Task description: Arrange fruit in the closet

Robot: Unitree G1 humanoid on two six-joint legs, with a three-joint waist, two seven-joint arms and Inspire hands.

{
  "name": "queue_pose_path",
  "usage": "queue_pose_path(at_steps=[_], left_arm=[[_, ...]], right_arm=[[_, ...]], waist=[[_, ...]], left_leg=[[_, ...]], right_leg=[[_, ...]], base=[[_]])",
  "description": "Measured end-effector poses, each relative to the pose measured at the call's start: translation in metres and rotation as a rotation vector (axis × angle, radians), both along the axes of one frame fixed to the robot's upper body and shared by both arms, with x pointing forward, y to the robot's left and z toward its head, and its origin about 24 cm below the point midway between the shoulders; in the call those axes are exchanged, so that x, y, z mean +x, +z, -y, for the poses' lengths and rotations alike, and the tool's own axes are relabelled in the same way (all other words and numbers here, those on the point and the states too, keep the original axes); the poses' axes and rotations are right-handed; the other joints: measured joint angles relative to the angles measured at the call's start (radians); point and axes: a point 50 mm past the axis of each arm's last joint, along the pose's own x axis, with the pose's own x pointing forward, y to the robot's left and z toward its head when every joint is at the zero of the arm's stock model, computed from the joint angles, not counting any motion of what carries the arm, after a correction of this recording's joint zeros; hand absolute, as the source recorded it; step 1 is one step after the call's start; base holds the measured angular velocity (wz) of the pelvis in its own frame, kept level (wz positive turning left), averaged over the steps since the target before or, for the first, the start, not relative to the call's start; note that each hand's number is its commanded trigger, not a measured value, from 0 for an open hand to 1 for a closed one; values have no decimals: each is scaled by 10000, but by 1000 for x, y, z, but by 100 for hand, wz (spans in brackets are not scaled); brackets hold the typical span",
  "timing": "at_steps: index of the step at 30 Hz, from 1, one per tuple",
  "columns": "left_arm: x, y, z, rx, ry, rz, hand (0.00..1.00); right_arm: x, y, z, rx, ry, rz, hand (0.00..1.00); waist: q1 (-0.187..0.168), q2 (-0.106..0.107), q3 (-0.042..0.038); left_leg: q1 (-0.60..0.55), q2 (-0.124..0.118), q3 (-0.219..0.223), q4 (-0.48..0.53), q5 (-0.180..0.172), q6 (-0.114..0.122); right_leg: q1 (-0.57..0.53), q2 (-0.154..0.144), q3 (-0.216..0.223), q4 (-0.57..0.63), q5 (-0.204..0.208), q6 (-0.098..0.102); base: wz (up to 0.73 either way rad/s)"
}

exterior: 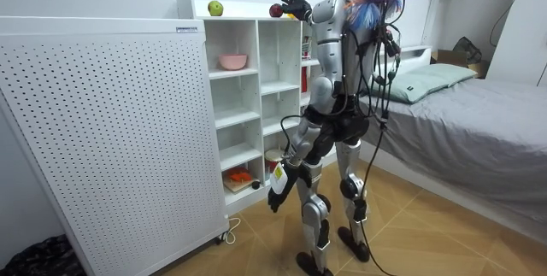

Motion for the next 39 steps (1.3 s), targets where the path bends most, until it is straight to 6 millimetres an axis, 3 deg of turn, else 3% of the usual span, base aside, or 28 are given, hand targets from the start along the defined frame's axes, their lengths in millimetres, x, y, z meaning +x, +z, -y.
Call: queue_pose_path(at_steps=[5,6,8,9,17,21,39], left_arm=[[1,1,-2,-62,-65,-51,0],[1,1,-3,-54,-76,-28,0],[1,1,-3,-36,-88,-25,0],[1,1,-4,-22,-95,-29,0],[4,2,-6,46,-114,43,0],[7,3,-7,103,-139,108,0],[8,3,-7,85,52,228,0]], right_arm=[[4,-6,1,-293,45,-455,4],[5,-8,1,-317,39,-590,23],[5,-8,2,-324,21,-619,90],[5,-9,2,-363,0,-642,100],[14,-7,5,-1065,274,-1027,100],[13,-6,10,-1184,208,-1104,100],[15,-3,11,-507,426,-1020,100]], waist=[[7,-101,31],[6,-109,27],[2,-110,25],[3,-110,25],[-33,-97,27],[-6,-122,-10],[-19,-88,7]], left_leg=[[-8,-1,-5,9,0,0],[-6,-1,-11,12,0,0],[2,-4,-20,13,0,0],[2,-5,-22,13,0,0],[-8,-1,-58,33,4,-6],[-2,0,-54,31,6,-7],[-57,4,-78,89,6,-7]], right_leg=[[0,0,-1,7,0,0],[6,1,0,7,0,0],[16,1,2,10,0,0],[14,1,1,9,0,0],[14,4,6,11,0,0],[20,7,7,13,0,-1],[6,6,-6,9,1,-2]], base=[[0],[0],[0],[0],[0],[0],[0]])
